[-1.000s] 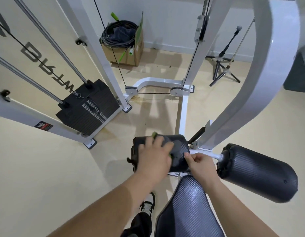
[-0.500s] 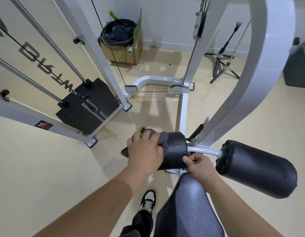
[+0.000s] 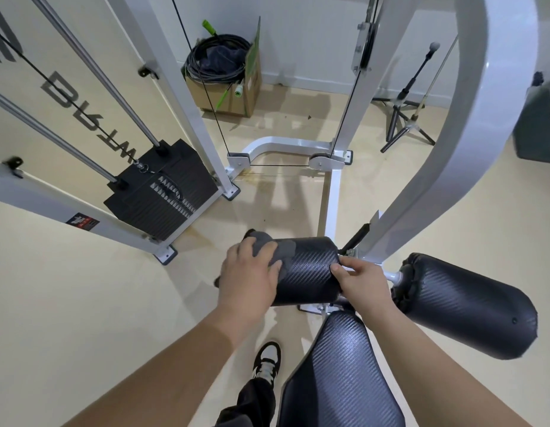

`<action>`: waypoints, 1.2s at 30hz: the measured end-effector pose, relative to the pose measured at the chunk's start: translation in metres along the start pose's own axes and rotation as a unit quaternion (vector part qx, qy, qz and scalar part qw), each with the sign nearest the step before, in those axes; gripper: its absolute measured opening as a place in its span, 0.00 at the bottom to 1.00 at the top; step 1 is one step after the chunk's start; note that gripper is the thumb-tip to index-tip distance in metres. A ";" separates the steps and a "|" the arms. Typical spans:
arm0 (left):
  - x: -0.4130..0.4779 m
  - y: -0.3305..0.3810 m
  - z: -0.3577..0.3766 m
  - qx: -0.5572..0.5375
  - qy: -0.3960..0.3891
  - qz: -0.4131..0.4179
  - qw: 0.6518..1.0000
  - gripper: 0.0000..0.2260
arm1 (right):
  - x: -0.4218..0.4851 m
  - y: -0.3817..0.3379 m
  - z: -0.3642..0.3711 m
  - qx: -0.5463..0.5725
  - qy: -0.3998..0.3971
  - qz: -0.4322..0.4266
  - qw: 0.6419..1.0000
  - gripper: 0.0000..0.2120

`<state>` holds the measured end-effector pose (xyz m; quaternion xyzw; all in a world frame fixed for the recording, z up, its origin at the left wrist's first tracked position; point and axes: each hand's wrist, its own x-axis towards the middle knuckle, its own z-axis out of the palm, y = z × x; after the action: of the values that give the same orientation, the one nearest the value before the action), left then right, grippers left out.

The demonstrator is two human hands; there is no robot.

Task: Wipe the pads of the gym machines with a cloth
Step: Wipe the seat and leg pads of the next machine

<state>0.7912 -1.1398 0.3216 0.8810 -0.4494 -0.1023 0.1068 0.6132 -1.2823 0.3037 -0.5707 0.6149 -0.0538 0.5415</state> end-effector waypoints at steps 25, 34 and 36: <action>-0.033 -0.016 0.003 0.010 0.007 0.157 0.987 0.21 | -0.008 0.001 0.002 -0.011 -0.010 -0.040 0.999 0.12; 0.051 0.086 0.016 -0.119 -0.126 0.115 0.978 0.14 | 0.010 -0.005 0.004 -0.094 0.030 -0.033 0.995 0.17; 0.059 0.086 0.013 -0.156 -0.174 0.127 0.964 0.15 | 0.009 -0.001 0.003 -0.085 0.031 -0.031 0.995 0.18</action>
<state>0.7556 -1.2385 0.3281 0.7576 -0.5479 -0.3085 0.1751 0.6178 -1.2876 0.2977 -0.6316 0.6158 -0.0351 0.4698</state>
